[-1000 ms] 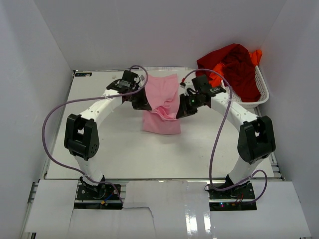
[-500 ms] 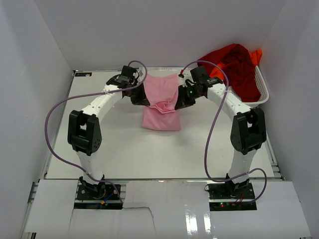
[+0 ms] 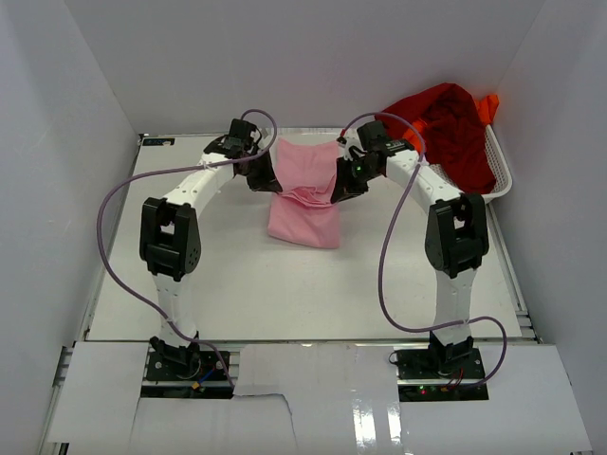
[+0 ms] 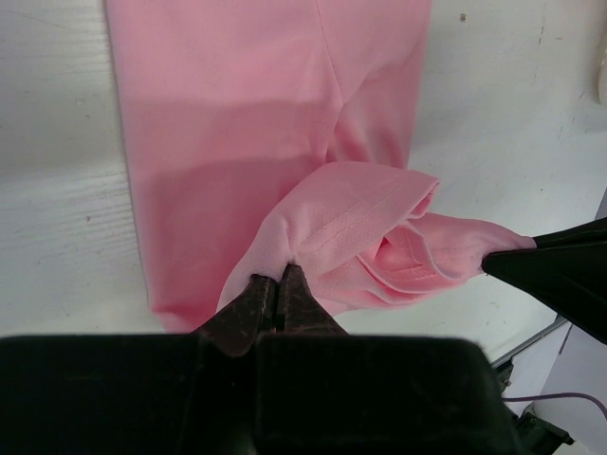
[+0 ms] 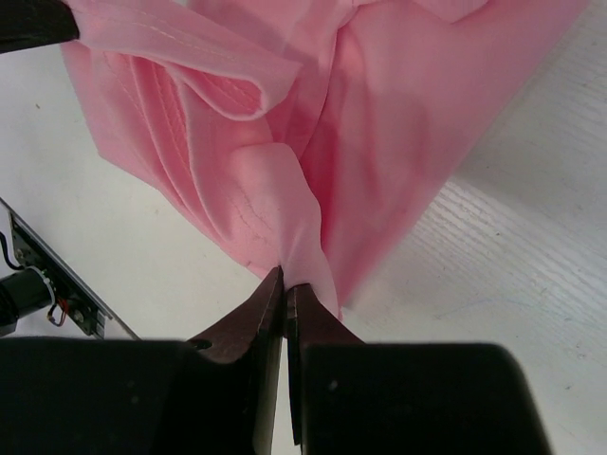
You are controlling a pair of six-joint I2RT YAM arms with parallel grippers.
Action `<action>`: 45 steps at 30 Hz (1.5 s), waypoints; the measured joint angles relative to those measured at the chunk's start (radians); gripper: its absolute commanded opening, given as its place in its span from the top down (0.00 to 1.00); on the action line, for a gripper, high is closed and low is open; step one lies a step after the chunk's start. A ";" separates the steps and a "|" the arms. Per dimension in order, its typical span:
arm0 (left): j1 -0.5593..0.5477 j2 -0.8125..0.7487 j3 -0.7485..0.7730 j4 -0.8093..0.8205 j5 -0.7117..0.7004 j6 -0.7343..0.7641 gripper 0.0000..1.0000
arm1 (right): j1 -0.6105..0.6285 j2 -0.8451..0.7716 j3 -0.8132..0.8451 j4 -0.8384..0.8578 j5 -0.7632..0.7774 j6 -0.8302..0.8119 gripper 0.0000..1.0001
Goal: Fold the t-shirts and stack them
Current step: Fold the folded rectangular tshirt in 1/3 of the way
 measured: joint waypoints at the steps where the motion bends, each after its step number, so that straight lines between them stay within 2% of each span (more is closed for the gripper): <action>1: 0.000 0.011 0.002 0.006 0.004 0.002 1.00 | -0.001 0.008 0.013 -0.002 0.000 -0.001 0.92; 9: 0.000 0.064 0.019 0.052 0.019 0.006 1.00 | -0.011 0.074 0.099 -0.006 0.001 -0.002 0.92; 25: 0.000 0.144 0.185 0.068 0.019 0.006 1.00 | -0.058 0.205 0.252 -0.034 0.002 -0.002 0.92; 45: 0.007 0.193 0.159 0.101 0.003 -0.005 1.00 | -0.066 0.354 0.290 0.079 -0.043 0.012 0.92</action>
